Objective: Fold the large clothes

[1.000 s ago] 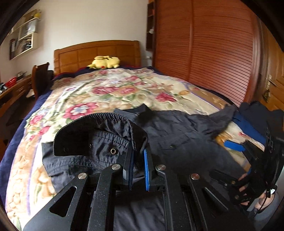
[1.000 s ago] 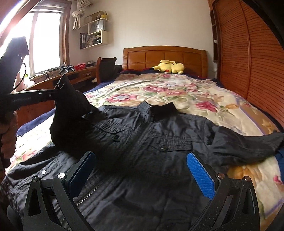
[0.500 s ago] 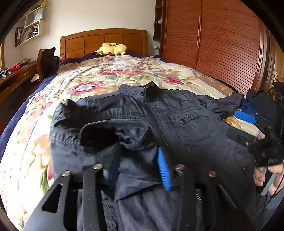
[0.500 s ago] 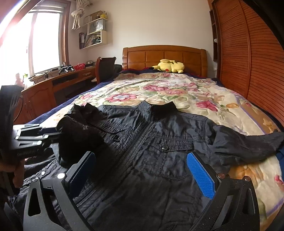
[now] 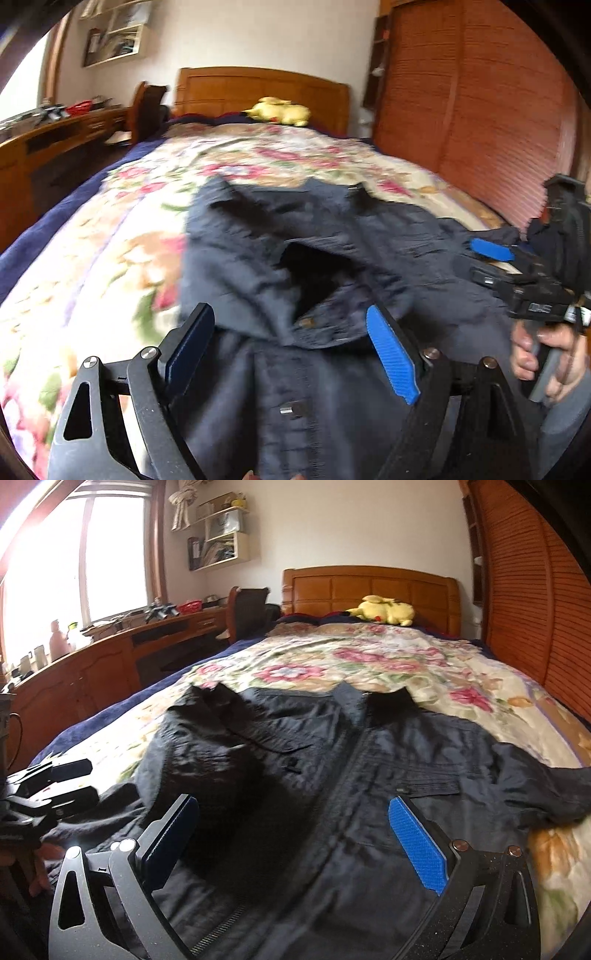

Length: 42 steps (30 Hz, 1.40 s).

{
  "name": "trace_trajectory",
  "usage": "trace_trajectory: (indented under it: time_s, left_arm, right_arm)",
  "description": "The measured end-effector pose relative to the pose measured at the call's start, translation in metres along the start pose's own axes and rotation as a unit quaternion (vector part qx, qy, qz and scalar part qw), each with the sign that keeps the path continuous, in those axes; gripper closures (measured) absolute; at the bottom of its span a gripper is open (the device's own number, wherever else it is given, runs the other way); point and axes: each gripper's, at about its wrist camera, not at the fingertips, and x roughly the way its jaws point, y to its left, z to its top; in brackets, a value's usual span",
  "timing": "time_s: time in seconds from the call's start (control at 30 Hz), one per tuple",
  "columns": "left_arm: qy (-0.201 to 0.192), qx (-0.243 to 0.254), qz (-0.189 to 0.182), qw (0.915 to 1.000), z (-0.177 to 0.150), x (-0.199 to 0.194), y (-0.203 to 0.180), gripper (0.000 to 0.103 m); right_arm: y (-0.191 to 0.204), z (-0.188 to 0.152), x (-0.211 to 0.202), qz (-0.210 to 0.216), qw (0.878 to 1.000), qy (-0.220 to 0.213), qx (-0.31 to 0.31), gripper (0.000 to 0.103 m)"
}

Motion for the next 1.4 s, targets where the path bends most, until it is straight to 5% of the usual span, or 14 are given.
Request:
trace_trajectory:
  time_s: [0.37, 0.83, 1.0, 1.07, 1.13, 1.23, 1.4]
  left_arm:
    - [-0.021, 0.007, 0.058, 0.9981, -0.007, -0.011, 0.032, 0.018]
    - [-0.016, -0.008, 0.067, 0.9976, -0.011, -0.010, 0.050, 0.018]
    - [-0.013, -0.004, 0.069, 0.9975, -0.012, -0.007, 0.047, 0.018]
    - [-0.014, -0.002, 0.071, 0.9973, -0.012, -0.006, 0.046, 0.018]
    - [-0.016, -0.001, 0.073, 0.9972, -0.012, -0.006, 0.045, 0.018]
    - [-0.016, 0.000, 0.076, 0.9970, -0.012, -0.006, 0.044, 0.018]
    - [-0.018, 0.000, 0.068, 0.9975, -0.011, -0.006, 0.038, 0.018]
  right_arm:
    - [0.033, 0.000, 0.023, 0.047, 0.998, 0.016, -0.041, 0.002]
    - [0.064, -0.008, 0.068, 0.063, 0.990, 0.072, -0.103, 0.009]
    - [0.064, -0.009, 0.076, 0.070, 0.990, 0.083, -0.092, 0.032]
    - [0.063, -0.010, 0.077, 0.069, 0.990, 0.084, -0.087, 0.061]
    - [0.060, -0.009, 0.077, 0.064, 0.991, 0.082, -0.080, 0.078]
    - [0.054, -0.007, 0.073, 0.059, 0.994, 0.069, -0.066, 0.090]
    - [0.040, -0.001, 0.048, 0.040, 0.998, 0.026, -0.050, 0.094]
